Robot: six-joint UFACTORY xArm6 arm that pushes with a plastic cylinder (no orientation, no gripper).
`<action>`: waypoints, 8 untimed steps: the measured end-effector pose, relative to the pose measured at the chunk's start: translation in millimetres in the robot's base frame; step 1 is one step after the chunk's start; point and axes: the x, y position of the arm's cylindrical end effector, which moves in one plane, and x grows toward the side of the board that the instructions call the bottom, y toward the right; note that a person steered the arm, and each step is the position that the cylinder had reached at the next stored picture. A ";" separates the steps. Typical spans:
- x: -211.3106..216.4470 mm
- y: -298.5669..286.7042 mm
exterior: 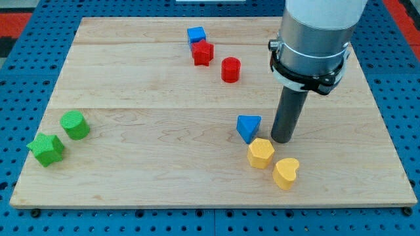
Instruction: Move the blue triangle to the center left side of the board
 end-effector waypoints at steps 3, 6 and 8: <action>-5.9 -59.2; -87.0 -204.1; -155.0 -211.5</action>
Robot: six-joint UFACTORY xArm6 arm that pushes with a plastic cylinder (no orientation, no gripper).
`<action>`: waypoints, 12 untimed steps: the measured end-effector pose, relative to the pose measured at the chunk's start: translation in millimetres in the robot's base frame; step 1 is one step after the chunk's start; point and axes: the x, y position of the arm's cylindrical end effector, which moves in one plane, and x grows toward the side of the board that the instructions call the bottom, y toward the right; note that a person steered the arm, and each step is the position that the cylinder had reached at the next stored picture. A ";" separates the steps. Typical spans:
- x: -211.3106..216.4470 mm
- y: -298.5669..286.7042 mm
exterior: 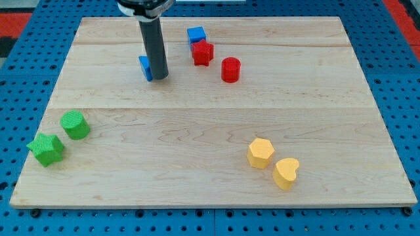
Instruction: Move the blue triangle to the center left side of the board
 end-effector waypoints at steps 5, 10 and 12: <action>-22.0 26.9; 9.0 -12.8; -2.9 -96.2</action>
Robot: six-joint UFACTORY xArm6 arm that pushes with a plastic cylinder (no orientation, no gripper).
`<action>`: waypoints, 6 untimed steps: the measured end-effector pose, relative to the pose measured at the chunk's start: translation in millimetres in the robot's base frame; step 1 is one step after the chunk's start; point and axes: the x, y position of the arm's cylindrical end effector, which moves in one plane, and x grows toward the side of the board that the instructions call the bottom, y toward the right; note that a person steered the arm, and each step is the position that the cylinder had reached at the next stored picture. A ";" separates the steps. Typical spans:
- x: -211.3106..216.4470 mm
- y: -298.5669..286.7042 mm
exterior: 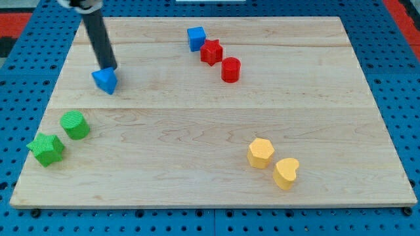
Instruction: Move the blue triangle to the center left side of the board
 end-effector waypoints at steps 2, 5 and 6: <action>27.3 77.1; 61.0 -37.3; 112.7 -17.1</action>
